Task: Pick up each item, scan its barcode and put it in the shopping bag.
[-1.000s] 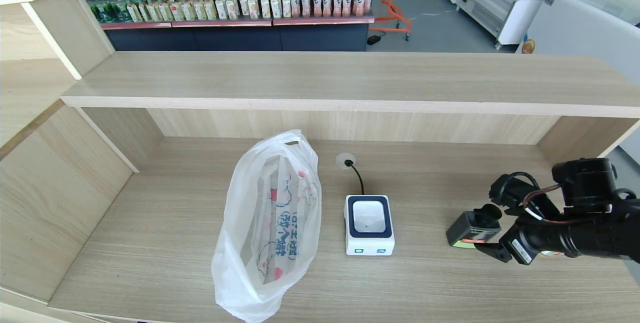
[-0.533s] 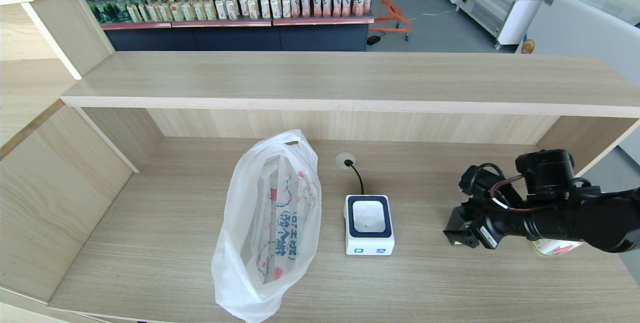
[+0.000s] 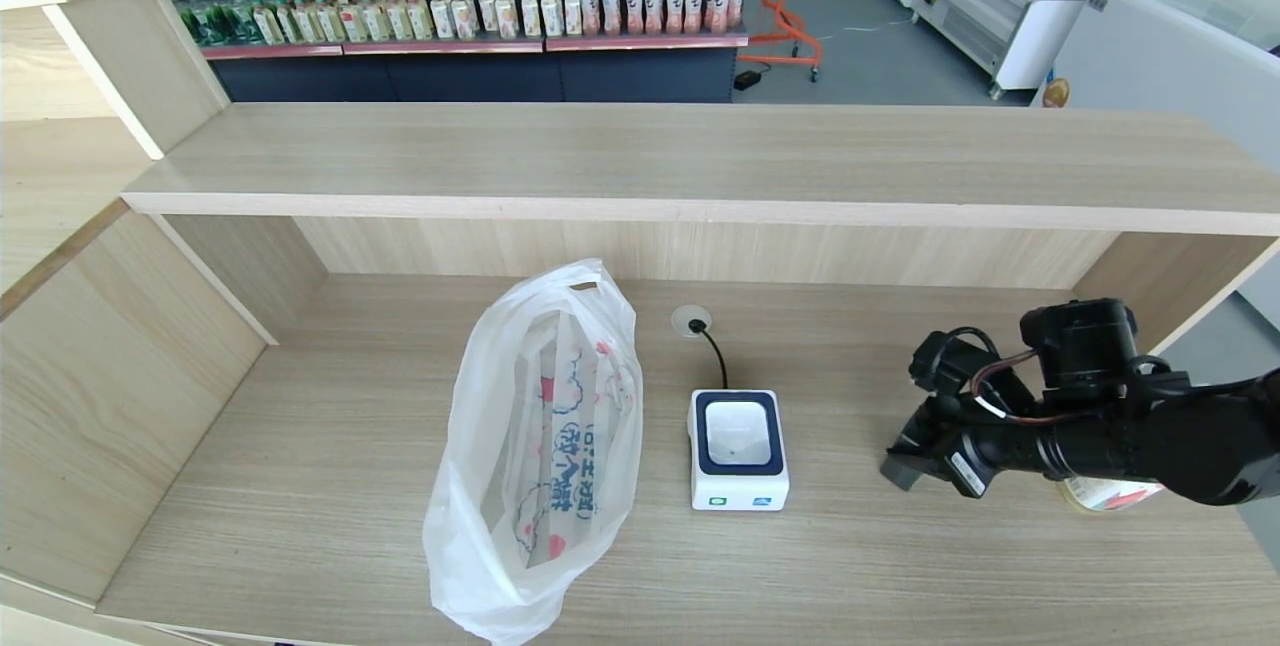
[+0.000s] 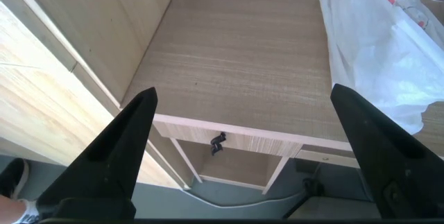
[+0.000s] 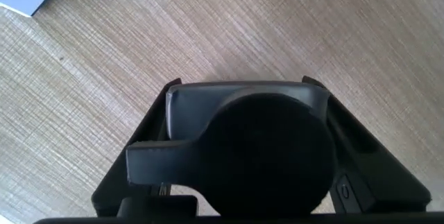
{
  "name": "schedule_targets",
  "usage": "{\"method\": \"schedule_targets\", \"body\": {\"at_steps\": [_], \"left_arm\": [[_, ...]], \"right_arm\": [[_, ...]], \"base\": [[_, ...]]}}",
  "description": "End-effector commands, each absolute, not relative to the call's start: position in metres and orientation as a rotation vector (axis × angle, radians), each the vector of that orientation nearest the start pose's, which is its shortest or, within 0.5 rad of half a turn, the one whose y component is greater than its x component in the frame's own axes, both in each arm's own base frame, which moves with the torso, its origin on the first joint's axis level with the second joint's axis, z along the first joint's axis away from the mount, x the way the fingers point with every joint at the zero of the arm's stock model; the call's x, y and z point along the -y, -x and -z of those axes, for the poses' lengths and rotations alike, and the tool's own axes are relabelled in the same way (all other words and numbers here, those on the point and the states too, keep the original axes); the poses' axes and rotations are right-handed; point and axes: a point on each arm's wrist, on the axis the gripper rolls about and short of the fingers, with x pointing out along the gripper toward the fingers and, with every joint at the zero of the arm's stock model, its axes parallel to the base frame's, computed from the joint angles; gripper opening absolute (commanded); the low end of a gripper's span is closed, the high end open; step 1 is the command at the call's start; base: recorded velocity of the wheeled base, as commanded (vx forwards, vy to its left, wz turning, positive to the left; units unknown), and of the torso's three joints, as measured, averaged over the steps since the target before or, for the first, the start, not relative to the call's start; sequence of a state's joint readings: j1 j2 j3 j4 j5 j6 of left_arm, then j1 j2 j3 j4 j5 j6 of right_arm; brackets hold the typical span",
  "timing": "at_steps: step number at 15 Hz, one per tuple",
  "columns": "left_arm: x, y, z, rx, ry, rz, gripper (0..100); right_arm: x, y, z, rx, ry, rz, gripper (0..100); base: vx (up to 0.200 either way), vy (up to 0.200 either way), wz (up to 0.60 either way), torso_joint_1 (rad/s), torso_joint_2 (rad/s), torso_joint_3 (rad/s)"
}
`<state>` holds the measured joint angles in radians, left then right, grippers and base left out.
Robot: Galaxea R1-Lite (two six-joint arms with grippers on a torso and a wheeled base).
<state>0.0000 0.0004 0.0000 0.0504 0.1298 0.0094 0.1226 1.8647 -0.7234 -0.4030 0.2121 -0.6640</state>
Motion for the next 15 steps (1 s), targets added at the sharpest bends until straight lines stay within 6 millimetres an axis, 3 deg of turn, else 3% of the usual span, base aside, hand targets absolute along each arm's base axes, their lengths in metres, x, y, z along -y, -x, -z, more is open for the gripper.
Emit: {"method": "schedule_targets", "body": {"at_steps": [1, 5, 8, 11, 14, 15], "left_arm": [[-0.003, 0.023, -0.07, -0.051, -0.012, -0.13, 100], [-0.003, 0.023, -0.07, -0.051, -0.012, -0.13, 100], [-0.003, 0.023, -0.07, -0.051, -0.012, -0.13, 100], [-0.003, 0.023, -0.07, -0.051, -0.012, -0.13, 100], [-0.003, 0.023, -0.07, -0.053, -0.013, -0.13, 100], [-0.003, 0.023, -0.07, -0.053, -0.013, -0.13, 100]], "right_arm": [[-0.037, -0.292, -0.101, -0.583, 0.589, -0.534, 0], [-0.026, -0.279, -0.12, -0.522, 0.558, -0.517, 0], [-0.026, -0.262, -0.152, -0.352, 0.415, -0.566, 0], [-0.025, -0.247, -0.179, 0.013, 0.383, -0.954, 0], [-0.032, -0.243, -0.183, 0.348, 0.576, -1.246, 0], [-0.046, -0.241, -0.18, 0.458, 0.656, -1.323, 0]], "base": [[0.0, 0.0, 0.0, 0.0, 0.0, 0.0], [0.0, 0.0, 0.0, 0.0, 0.0, 0.0], [0.0, 0.0, 0.0, 0.0, 0.0, 0.0], [0.0, 0.0, 0.0, 0.0, 0.0, 0.0], [0.0, 0.0, 0.0, 0.0, 0.0, 0.0], [0.0, 0.0, 0.0, 0.0, 0.0, 0.0]]}}
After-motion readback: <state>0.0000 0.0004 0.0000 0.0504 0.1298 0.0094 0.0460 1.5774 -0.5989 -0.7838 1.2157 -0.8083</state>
